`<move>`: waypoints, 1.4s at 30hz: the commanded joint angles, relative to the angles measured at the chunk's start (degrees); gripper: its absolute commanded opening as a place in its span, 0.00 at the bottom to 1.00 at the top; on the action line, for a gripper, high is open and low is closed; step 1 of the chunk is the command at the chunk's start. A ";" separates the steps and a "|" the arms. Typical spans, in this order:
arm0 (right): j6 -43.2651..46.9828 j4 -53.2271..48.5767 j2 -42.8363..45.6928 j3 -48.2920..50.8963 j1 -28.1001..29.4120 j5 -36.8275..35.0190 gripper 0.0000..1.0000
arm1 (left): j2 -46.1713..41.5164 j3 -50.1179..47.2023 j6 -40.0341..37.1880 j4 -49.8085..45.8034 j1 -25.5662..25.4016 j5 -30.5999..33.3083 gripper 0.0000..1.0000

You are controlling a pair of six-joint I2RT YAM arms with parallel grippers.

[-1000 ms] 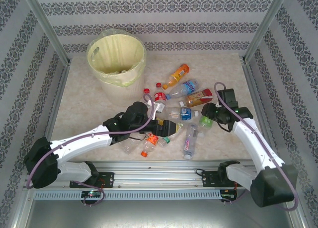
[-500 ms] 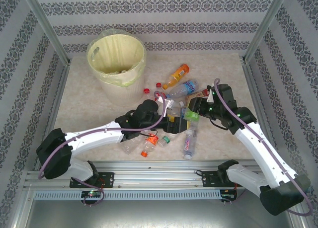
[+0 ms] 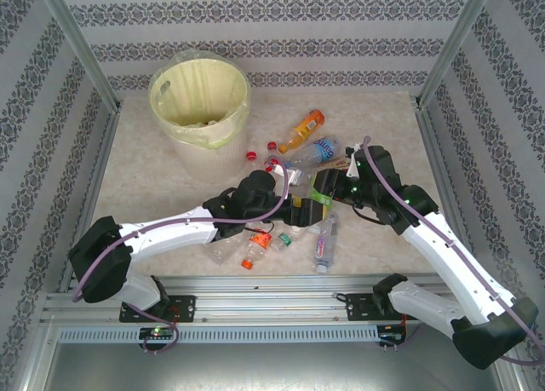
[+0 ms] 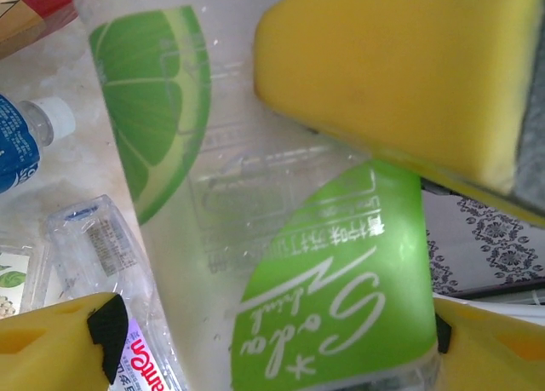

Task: Put the plastic bottles in the bin

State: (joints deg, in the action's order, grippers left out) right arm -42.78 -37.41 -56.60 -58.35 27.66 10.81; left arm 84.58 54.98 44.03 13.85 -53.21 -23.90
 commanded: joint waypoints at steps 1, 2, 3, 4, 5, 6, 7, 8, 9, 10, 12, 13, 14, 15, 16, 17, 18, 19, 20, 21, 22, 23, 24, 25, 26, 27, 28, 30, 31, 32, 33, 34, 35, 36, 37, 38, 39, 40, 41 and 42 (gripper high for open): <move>-1.34 1.26 1.00 -1.31 1.01 -1.44 0.51 | 0.46 2.07 0.60 3.26 -0.84 0.09 0.85; -1.42 1.22 0.99 -1.33 1.37 -1.66 0.51 | 0.60 2.19 0.78 3.37 -0.80 0.16 0.83; -1.41 1.22 0.97 -1.24 1.54 -1.94 0.51 | 0.66 2.23 0.99 3.44 -0.84 0.18 0.81; -1.42 1.04 0.96 -1.20 1.85 -2.40 0.51 | 0.84 2.32 1.21 3.55 -0.84 0.07 0.77; -1.51 0.94 1.12 -1.15 2.20 -2.89 0.51 | 1.01 2.35 1.55 3.61 -0.84 -0.11 0.70; -1.52 0.93 1.15 -1.05 2.35 -3.27 0.51 | 1.27 2.49 1.80 3.63 -0.84 -0.38 0.65; -1.60 1.07 1.34 -0.85 2.53 -3.50 0.51 | 1.35 2.75 1.97 3.49 -0.80 -0.63 0.61; -1.69 1.19 1.38 -0.75 2.53 -3.61 0.51 | 1.38 2.94 2.07 3.23 -0.84 -0.71 0.60; -1.71 1.20 1.40 -0.67 2.65 -3.74 0.51 | 1.43 3.04 2.16 2.99 -0.82 -0.71 0.58; -1.73 1.20 1.34 -0.70 2.67 -3.78 0.51 | 1.47 3.06 2.20 2.89 -0.84 -0.78 0.55; -1.68 1.22 1.44 -0.56 2.75 -3.91 0.52 | 1.35 3.18 2.20 2.59 -0.84 -0.66 0.53; -1.69 1.20 1.49 -0.54 2.82 -3.95 0.53 | 1.30 3.18 2.20 2.34 -0.84 -0.53 0.52; -1.82 1.21 1.75 -0.62 2.84 -3.95 0.55 | 1.12 3.18 2.20 2.09 -0.85 -0.35 0.51; -1.95 1.20 1.98 -0.59 2.84 -4.04 0.58 | 0.86 3.18 2.11 1.77 -0.84 -0.20 0.51; -1.99 0.97 2.23 -0.73 2.83 -4.06 0.63 | 0.66 3.14 1.98 1.30 -0.82 -0.01 0.50; -2.00 0.76 2.52 -0.90 2.79 -4.04 0.69 | 0.31 3.18 1.74 0.52 -0.76 0.53 0.49; -2.16 0.76 2.91 -1.03 2.75 -4.04 0.75 | -0.02 3.16 1.57 0.00 -0.75 0.82 0.49; -2.34 0.84 3.48 -1.04 2.75 -3.83 0.80 | -0.48 3.23 1.29 -0.85 -0.67 1.11 0.49; -2.34 0.64 4.06 -1.24 2.62 -3.61 0.84 | -0.96 3.29 1.02 -1.77 -0.57 1.55 0.49; -2.49 0.42 4.65 -1.46 2.53 -3.44 0.88 | -1.45 3.46 0.61 -2.65 -0.58 1.68 0.49; -2.52 0.23 5.38 -1.71 2.37 -3.05 0.91 | -1.98 3.55 0.38 -3.61 -0.41 1.83 0.49; -2.48 0.22 6.27 -1.85 2.16 -2.46 0.94 | -2.72 3.59 0.19 -4.57 -0.19 1.87 0.49; -2.35 0.29 6.91 -1.93 1.99 -2.09 0.96 | -3.36 3.60 0.08 -5.42 0.02 1.96 0.49; -1.94 0.61 7.85 -2.15 1.81 -1.29 0.98 | -4.19 3.58 -0.08 -6.45 0.40 1.97 0.49; -1.03 0.59 8.62 -2.48 1.72 -0.44 0.98 | -5.05 3.64 -0.25 -7.61 0.83 1.93 0.49; -0.01 0.28 9.20 -3.10 1.70 -0.07 0.98 | -5.83 3.84 -0.55 -8.76 1.19 1.87 0.49; 1.58 -0.17 9.99 -3.80 1.70 0.29 0.98 | -6.60 4.37 -1.07 -10.55 1.71 1.88 0.49; 4.35 -1.05 11.57 -4.93 1.63 0.36 0.98 | -8.12 6.12 -2.88 -15.02 2.65 1.85 0.49; 5.92 -1.26 12.39 -5.55 1.62 0.42 0.98 | -8.77 7.49 -4.06 -17.89 3.29 2.01 0.49; 7.11 -1.21 13.22 -6.03 1.61 0.84 0.98 | -9.34 9.12 -5.37 -21.01 3.99 2.14 0.49; 7.94 -1.18 13.75 -6.76 1.61 1.24 0.98 | -9.67 10.76 -6.45 -23.85 4.63 2.33 0.49; 8.88 -1.03 14.32 -7.60 1.51 1.82 0.98 | -9.99 12.64 -7.64 -27.24 5.59 2.79 0.49; 9.77 -0.77 14.71 -8.45 1.52 2.59 0.98 | -10.28 14.58 -8.62 -30.35 6.52 3.36 0.49; 10.57 -0.74 14.89 -9.43 1.52 3.21 0.98 | -10.55 16.40 -9.62 -33.86 7.90 4.10 0.49; 11.20 -0.58 15.09 -10.36 1.52 3.65 0.98 | -10.82 17.87 -10.26 -36.16 9.04 4.41 0.49; 11.74 -0.48 15.24 -11.37 1.52 3.88 0.98 | -11.07 19.50 -10.94 -38.37 10.70 4.20 0.49; 12.37 -0.35 15.36 -12.37 1.51 4.13 0.98 | -11.27 21.24 -11.73 -40.28 12.29 3.99 0.49; 12.81 -0.22 15.39 -13.11 1.52 4.29 0.98 | -11.37 22.80 -12.49 -42.00 13.62 3.96 0.49; 13.22 -0.28 15.38 -14.31 1.52 4.15 0.98 | -11.34 24.93 -13.54 -44.02 15.08 4.30 0.49; 13.63 -0.37 15.31 -15.22 1.52 4.04 0.98 | -11.04 27.31 -14.60 -46.48 16.58 4.68 0.49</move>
State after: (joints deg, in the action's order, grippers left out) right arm -32.49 -38.00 -41.50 -70.89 29.74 13.41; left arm 74.35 77.49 34.57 -22.06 -39.77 -20.38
